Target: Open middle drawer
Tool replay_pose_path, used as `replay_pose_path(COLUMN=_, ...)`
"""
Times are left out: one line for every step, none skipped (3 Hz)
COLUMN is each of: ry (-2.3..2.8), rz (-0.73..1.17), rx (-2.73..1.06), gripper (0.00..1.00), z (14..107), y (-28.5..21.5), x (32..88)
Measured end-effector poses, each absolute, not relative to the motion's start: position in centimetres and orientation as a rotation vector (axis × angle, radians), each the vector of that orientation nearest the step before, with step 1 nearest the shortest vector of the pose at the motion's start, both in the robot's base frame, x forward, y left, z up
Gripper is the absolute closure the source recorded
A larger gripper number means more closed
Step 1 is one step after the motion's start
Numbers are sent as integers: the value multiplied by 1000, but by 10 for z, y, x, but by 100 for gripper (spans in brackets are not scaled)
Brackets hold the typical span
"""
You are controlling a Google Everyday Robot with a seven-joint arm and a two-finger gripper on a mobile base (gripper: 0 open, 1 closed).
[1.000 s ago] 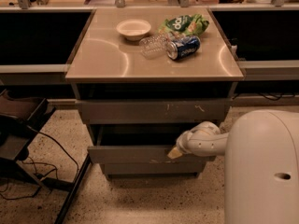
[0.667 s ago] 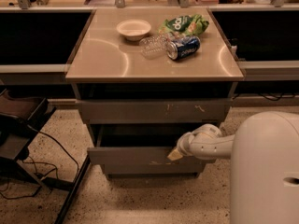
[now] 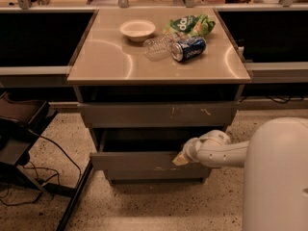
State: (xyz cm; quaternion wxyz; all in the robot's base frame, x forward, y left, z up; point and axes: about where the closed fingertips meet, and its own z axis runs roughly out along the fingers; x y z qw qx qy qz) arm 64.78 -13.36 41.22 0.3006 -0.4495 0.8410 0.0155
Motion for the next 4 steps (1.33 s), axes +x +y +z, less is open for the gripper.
replay_pose_path(ry=2214, rz=64, rx=-1173, gripper=100, z=411, y=-136, x=643)
replay_pose_path(ry=2194, rz=82, rx=-1156, gripper=100, z=417, y=-135, x=640)
replay_pose_path(ry=2208, rz=87, rx=-1145, gripper=100, z=419, y=-139, x=624)
replay_pose_path(ry=2208, rz=88, rx=-1145, gripper=100, z=419, y=-139, x=624)
